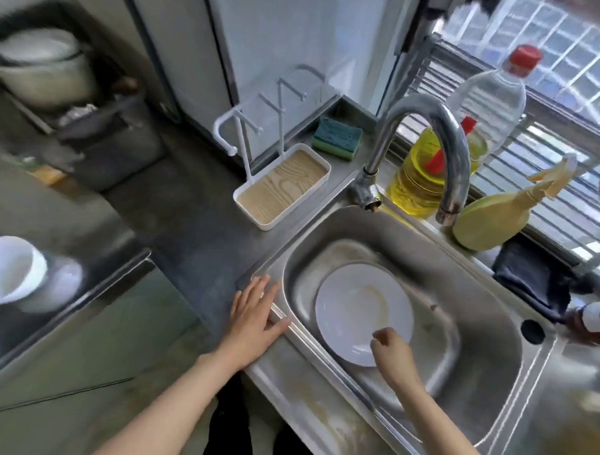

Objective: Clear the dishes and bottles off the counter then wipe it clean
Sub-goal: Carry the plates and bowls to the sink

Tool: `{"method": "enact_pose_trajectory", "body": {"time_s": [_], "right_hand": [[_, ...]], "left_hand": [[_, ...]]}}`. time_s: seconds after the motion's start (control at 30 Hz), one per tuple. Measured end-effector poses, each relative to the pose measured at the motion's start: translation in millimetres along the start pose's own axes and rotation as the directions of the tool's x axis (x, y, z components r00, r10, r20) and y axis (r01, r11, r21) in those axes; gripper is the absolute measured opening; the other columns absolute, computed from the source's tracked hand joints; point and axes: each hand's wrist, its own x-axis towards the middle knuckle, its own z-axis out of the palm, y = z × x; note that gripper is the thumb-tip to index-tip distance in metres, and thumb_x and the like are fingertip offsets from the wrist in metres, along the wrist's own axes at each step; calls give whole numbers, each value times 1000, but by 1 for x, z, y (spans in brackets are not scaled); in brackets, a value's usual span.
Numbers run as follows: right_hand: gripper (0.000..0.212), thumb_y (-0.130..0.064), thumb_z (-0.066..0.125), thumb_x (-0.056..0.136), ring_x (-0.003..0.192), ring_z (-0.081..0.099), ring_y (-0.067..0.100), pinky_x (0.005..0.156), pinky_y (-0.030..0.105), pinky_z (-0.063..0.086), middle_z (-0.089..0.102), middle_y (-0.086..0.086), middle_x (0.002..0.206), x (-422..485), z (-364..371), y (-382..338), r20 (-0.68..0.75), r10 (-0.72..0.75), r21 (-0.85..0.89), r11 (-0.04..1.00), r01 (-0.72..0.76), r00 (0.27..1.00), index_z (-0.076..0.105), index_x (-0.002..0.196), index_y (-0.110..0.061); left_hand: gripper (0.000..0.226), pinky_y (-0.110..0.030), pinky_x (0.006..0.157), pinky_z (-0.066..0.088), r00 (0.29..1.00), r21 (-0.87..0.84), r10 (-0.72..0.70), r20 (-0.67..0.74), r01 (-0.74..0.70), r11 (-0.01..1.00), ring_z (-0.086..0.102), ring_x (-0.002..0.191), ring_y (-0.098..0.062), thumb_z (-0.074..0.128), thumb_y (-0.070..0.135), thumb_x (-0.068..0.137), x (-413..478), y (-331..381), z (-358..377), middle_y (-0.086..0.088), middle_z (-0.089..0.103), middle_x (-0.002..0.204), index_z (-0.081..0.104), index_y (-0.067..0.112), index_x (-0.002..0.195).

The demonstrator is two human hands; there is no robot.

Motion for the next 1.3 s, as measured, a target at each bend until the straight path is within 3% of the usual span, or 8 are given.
{"method": "enact_pose_trajectory", "body": {"time_s": [0.1, 0.2, 0.3, 0.47, 0.6, 0.8, 1.0, 1.3], "right_hand": [[15, -10, 52, 86, 93, 60, 27, 77, 31, 41, 65, 7, 96, -22, 19, -49, 45, -116, 103, 988, 111, 992, 62, 97, -13], [7, -15, 56, 80, 80, 63, 33, 75, 45, 49, 66, 10, 78, -44, 59, -95, 160, -210, 149, 971, 187, 964, 62, 75, -14], [8, -5, 55, 79, 68, 56, 27, 65, 37, 42, 59, 11, 68, -76, 99, -149, 301, -310, 167, 948, 270, 902, 60, 74, -2], [25, -19, 46, 57, 75, 61, 24, 58, 25, 43, 64, 6, 79, -123, 172, -232, 461, -410, 180, 912, 369, 787, 60, 78, -20], [9, -15, 54, 74, 75, 59, 24, 61, 29, 42, 63, 7, 83, -146, 241, -289, 536, -435, 141, 891, 432, 723, 58, 82, -15], [39, -15, 58, 91, 80, 61, 24, 76, 41, 53, 58, 0, 87, -156, 326, -349, 465, -420, 223, 907, 356, 779, 38, 124, -8], [55, -32, 61, 89, 87, 67, 38, 88, 58, 50, 66, 25, 102, -156, 358, -367, 561, -185, 438, 894, -99, 806, 28, 133, -29], [38, -16, 53, 94, 85, 69, 34, 86, 50, 54, 63, 17, 112, -157, 368, -364, 580, -232, 534, 832, -150, 781, 43, 131, -19]], "left_hand": [[66, -5, 100, 17, 996, -254, -57, -73, 36, 966, 43, 122, -9, 40, 51, 77, -41, -6, -25, -2, 50, 131, 54, 9, 126], [49, 0, 82, 33, 970, -456, -232, -72, 175, 872, 52, 95, 8, 49, 42, 77, -87, -33, -52, 2, 59, 106, 63, 8, 110], [14, -3, 75, 39, 873, -585, -462, -154, 297, 755, 54, 83, 15, 56, 20, 84, -126, -77, -77, -2, 60, 103, 56, 28, 95], [26, -8, 67, 42, 626, -731, -716, -309, 325, 600, 61, 78, 0, 56, 9, 90, -178, -159, -137, -5, 63, 102, 53, 17, 114], [37, -21, 76, 45, 483, -794, -792, -373, 275, 542, 59, 86, -10, 57, 17, 90, -205, -223, -173, 1, 61, 97, 46, 19, 125], [78, -31, 75, 41, 291, -824, -883, -368, 337, 455, 61, 79, -27, 68, 36, 79, -232, -324, -196, -14, 62, 93, 26, 17, 142], [90, -30, 53, 50, 289, -908, -938, -192, 311, 281, 57, 53, -26, 71, 27, 80, -237, -367, -215, -20, 58, 70, 10, 27, 146], [37, -27, 49, 54, 443, -978, -882, 159, 191, -80, 70, 72, -28, 63, 22, 87, -228, -370, -208, -16, 64, 105, 49, 11, 120]]}}
